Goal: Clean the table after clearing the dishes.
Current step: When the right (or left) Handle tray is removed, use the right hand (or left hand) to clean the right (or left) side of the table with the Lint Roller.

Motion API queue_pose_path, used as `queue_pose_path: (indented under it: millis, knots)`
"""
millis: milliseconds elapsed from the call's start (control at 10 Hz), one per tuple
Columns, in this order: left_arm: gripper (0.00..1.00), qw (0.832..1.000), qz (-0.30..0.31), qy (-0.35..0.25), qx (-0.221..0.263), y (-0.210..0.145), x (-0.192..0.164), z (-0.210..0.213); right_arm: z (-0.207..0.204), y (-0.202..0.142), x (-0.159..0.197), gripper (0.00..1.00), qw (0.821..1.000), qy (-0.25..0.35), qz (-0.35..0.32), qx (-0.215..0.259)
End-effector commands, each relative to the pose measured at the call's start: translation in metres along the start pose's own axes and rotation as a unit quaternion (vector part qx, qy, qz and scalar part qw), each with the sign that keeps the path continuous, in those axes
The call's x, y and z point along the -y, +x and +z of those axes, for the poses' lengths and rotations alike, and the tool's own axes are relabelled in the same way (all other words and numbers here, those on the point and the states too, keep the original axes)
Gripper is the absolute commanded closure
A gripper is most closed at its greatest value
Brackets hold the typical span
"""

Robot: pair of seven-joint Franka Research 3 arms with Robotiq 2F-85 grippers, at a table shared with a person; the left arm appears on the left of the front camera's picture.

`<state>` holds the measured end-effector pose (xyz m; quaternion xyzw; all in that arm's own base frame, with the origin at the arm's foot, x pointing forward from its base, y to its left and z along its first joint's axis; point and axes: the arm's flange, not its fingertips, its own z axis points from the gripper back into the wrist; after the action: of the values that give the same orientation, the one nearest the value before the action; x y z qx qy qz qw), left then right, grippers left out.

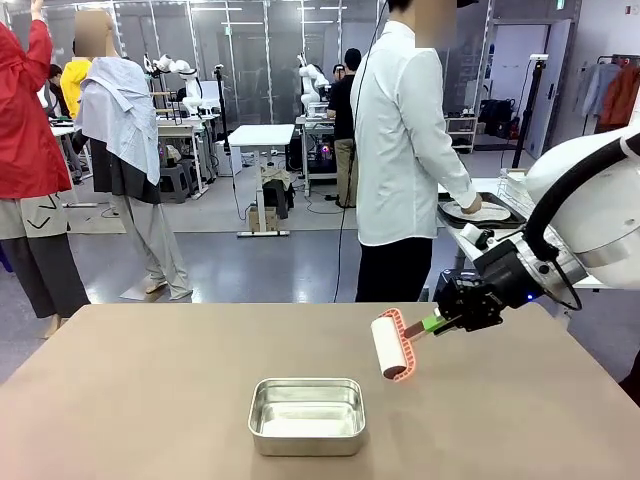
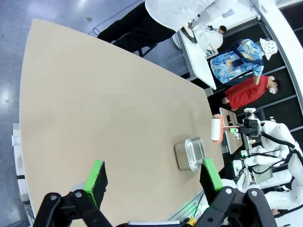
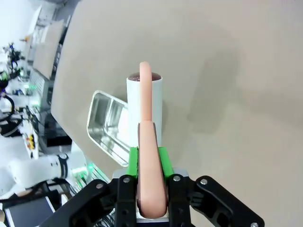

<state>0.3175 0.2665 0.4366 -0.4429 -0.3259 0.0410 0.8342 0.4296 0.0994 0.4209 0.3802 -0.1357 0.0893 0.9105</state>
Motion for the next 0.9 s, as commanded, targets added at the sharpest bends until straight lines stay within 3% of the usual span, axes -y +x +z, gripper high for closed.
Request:
queue_pose_path:
  millis: [0,400,500,600,800]
  knots:
    - [0.00,1.000,0.004,-0.001,-0.006,0.003,0.001,0.005,0.002,-0.004,-0.008,1.00,1.000,-0.010,0.019,-0.017]
    - [0.00,1.000,0.004,-0.001,-0.006,0.003,0.001,0.005,0.002,-0.004,-0.008,1.00,1.000,-0.010,0.019,-0.017]
    - [0.00,1.000,0.004,-0.001,-0.006,0.003,0.001,0.005,-0.001,-0.002,-0.004,0.79,1.000,-0.007,0.016,-0.013]
    - [0.00,1.000,0.004,-0.001,-0.006,0.003,0.001,0.005,-0.013,0.009,-0.003,0.79,1.000,-0.008,-0.001,-0.027]
    - [0.00,1.000,0.004,-0.001,-0.006,0.003,0.001,0.005,-0.034,0.024,0.007,0.79,0.998,-0.048,-0.034,-0.012]
